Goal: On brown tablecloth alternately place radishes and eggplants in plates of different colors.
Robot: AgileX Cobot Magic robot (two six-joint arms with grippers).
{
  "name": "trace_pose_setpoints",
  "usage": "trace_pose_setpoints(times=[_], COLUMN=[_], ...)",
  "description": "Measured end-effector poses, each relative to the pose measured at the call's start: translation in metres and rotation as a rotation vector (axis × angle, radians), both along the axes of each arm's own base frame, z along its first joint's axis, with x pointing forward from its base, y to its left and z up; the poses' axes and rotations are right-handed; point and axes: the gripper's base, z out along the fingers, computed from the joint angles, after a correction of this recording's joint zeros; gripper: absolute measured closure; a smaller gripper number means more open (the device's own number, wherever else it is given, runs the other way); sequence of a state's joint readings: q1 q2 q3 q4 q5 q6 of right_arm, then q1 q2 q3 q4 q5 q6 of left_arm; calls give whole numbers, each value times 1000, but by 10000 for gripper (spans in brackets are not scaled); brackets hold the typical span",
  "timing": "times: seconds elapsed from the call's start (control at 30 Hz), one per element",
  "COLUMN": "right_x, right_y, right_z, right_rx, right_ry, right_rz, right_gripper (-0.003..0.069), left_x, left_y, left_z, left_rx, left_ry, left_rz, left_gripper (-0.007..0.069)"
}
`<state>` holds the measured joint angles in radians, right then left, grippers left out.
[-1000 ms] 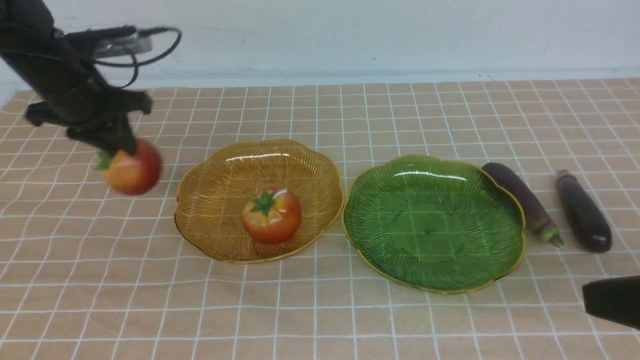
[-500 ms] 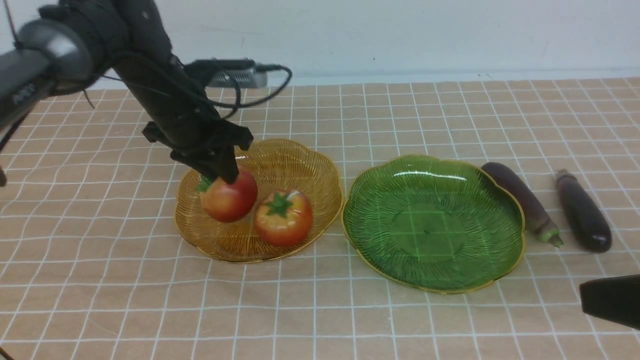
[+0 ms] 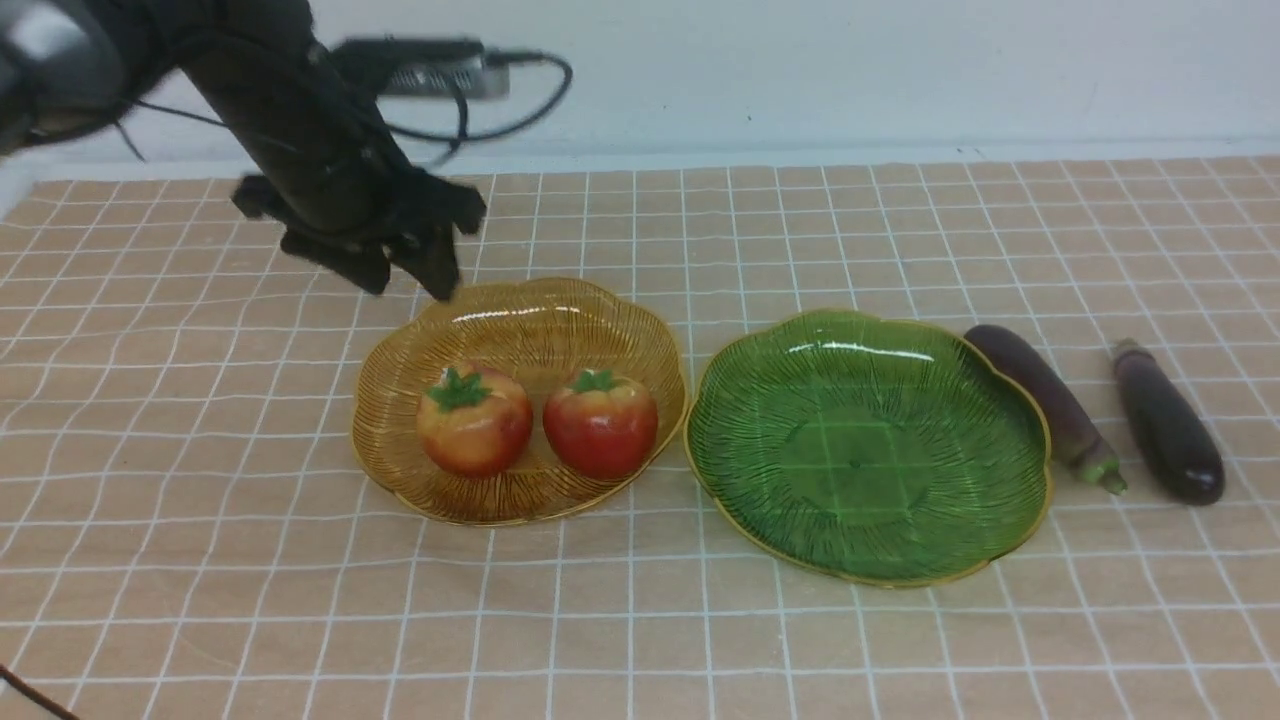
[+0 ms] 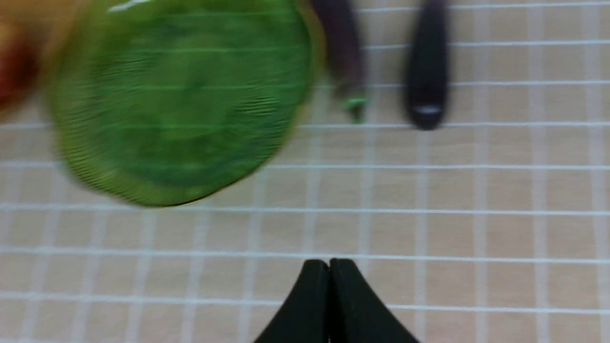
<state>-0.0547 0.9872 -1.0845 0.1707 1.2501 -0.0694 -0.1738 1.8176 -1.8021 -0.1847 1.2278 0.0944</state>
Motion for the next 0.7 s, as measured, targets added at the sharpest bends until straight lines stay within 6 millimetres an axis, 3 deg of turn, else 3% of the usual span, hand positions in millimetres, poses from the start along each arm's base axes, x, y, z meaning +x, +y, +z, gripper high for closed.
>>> trace_pose_setpoints(times=[0.03, 0.13, 0.27, 0.4, 0.53, 0.7], right_x=[6, 32, 79, 121, 159, 206], right_y=[-3, -10, -18, -31, -33, -39], right_z=[-1, -13, -40, -55, -83, -126], right_rx=[-28, -75, -70, -23, 12, 11], right_ry=[11, 75, 168, 187, 236, 248], right_rz=[-17, -41, -73, -121, -103, -107], right_gripper=[676, 676, 669, 606, 473, 211], left_x=[-16, -67, -126, -186, -232, -266], left_y=[3, 12, 24, 35, 43, 49], left_z=[14, 42, 45, 34, 24, 18], left_rx=[-2, 6, 18, 22, 12, 0], left_ry=[-27, -86, -89, -84, -140, -226], left_rz=[-6, -20, -22, -23, -18, -12], left_gripper=[563, 620, 628, 628, 628, 628])
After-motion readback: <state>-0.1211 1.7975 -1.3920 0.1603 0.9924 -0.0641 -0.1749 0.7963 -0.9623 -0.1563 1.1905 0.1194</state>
